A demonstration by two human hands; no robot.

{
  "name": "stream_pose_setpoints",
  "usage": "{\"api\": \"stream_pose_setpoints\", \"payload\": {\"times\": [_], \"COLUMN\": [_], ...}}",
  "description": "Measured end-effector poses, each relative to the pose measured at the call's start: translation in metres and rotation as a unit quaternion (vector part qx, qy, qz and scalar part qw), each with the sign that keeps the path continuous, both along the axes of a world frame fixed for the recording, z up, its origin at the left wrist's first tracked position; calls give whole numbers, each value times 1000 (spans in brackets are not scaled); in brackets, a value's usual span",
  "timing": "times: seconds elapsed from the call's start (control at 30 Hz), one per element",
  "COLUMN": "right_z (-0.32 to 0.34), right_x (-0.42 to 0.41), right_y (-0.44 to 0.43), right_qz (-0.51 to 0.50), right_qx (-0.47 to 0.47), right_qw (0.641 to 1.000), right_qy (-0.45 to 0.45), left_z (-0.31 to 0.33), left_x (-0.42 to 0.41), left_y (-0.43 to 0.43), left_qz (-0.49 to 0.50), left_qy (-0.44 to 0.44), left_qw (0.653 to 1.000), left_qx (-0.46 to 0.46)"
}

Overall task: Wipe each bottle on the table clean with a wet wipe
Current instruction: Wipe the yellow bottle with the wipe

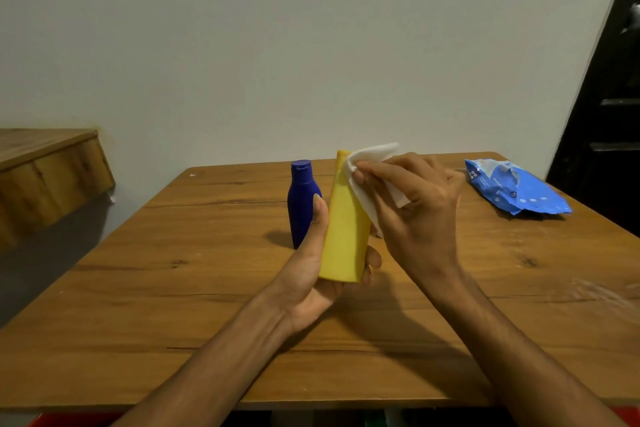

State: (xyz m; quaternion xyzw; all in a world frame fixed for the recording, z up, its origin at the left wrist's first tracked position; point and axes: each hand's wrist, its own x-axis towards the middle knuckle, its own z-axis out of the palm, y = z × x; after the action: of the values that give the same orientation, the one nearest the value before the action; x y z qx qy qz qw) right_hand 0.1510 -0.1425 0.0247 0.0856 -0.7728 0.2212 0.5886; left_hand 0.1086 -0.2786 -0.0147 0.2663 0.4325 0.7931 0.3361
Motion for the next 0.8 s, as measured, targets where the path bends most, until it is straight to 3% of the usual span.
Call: {"api": "stream_pose_setpoints", "payload": {"times": [0.2,0.6,0.8], "right_z": [4,4,1], "right_x": [-2,3,1], "right_y": [3,-4,-1], "right_qz": [11,-1,-2], "right_qx": [-18,79,11], "right_qw": [1000,996,1000], "right_qy": [-14,-37,-1], "left_z": [-1,-4,-1], "left_x": [1,2,3], "left_y": [1,1,2], "left_qz": [14,26,20], "left_qy": [15,30,49], "left_qw": [1000,998,997], "left_qx": [-12,-48,-52]}}
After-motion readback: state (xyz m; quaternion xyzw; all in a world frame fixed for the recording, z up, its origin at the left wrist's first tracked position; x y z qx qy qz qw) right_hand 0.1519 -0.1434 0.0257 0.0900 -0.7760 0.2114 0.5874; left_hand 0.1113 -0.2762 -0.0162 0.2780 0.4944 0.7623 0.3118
